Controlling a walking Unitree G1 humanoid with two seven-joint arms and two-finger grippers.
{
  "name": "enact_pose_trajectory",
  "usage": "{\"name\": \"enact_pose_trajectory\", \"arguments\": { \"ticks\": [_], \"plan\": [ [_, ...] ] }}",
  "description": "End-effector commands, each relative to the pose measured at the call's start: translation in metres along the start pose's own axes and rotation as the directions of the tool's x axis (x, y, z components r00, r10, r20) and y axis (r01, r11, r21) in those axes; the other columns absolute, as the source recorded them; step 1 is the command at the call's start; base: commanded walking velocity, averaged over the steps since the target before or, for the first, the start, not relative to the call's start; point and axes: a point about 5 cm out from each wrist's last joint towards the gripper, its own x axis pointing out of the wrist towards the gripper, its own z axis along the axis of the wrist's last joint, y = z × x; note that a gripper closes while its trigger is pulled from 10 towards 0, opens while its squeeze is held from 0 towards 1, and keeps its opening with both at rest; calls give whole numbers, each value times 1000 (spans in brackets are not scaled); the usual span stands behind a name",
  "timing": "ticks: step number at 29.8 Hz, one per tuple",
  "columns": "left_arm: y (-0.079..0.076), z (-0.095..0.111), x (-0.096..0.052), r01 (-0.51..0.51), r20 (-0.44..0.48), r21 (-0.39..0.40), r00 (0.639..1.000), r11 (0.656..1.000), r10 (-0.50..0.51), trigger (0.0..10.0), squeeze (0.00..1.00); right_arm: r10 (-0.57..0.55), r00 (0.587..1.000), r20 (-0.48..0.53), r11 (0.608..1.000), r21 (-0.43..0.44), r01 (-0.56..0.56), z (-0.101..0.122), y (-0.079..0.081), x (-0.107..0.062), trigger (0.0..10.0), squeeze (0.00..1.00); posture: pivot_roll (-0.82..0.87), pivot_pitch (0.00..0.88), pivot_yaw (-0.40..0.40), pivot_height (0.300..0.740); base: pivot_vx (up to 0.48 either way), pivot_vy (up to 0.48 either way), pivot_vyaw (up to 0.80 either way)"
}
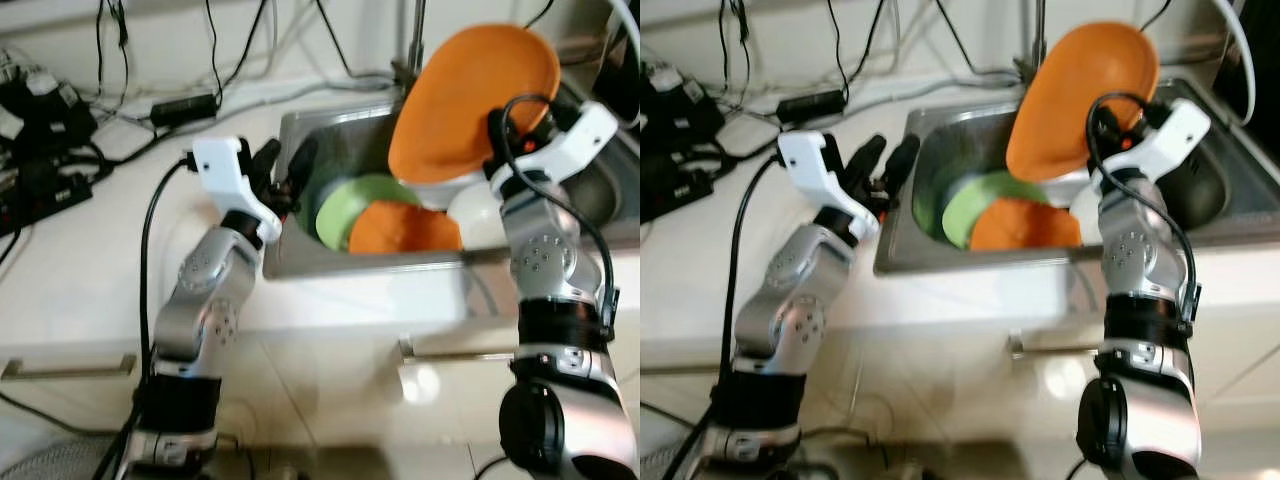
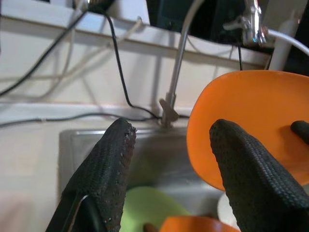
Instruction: Kitchen organization
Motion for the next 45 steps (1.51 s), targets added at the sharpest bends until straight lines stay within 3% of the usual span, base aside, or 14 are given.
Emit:
{"name": "enact_pose_trajectory", "arguments": {
  "ticks": [1, 10, 26, 45],
  "plan": [
    [6, 3, -1, -24, 7, 15, 1000, 1000, 24, 10000, 0, 58, 998, 17, 998, -1, -58, 4, 17, 4, 0, 0, -56, 53, 113, 740, 334, 0, 0],
    [6, 3, -1, -24, 7, 14, 1000, 1000, 24, 10000, 0, 58, 998, 17, 998, -1, -58, 4, 17, 4, 0, 0, -56, 53, 113, 740, 334, 0, 0],
    [10, -2, -4, -48, -23, 17, 999, 999, 48, 10000, 0, -23, 980, -197, 998, -54, 13, -27, -2, 4, 0, 0, -51, 50, 109, 740, 0, 0, 0],
    [10, -5, -4, -50, -35, 28, 998, 998, 51, 10000, 0, -81, 967, -241, 995, -82, 63, -34, -12, 4, 0, 0, -51, 57, 109, 740, 0, 0, 0]
  ]
}}
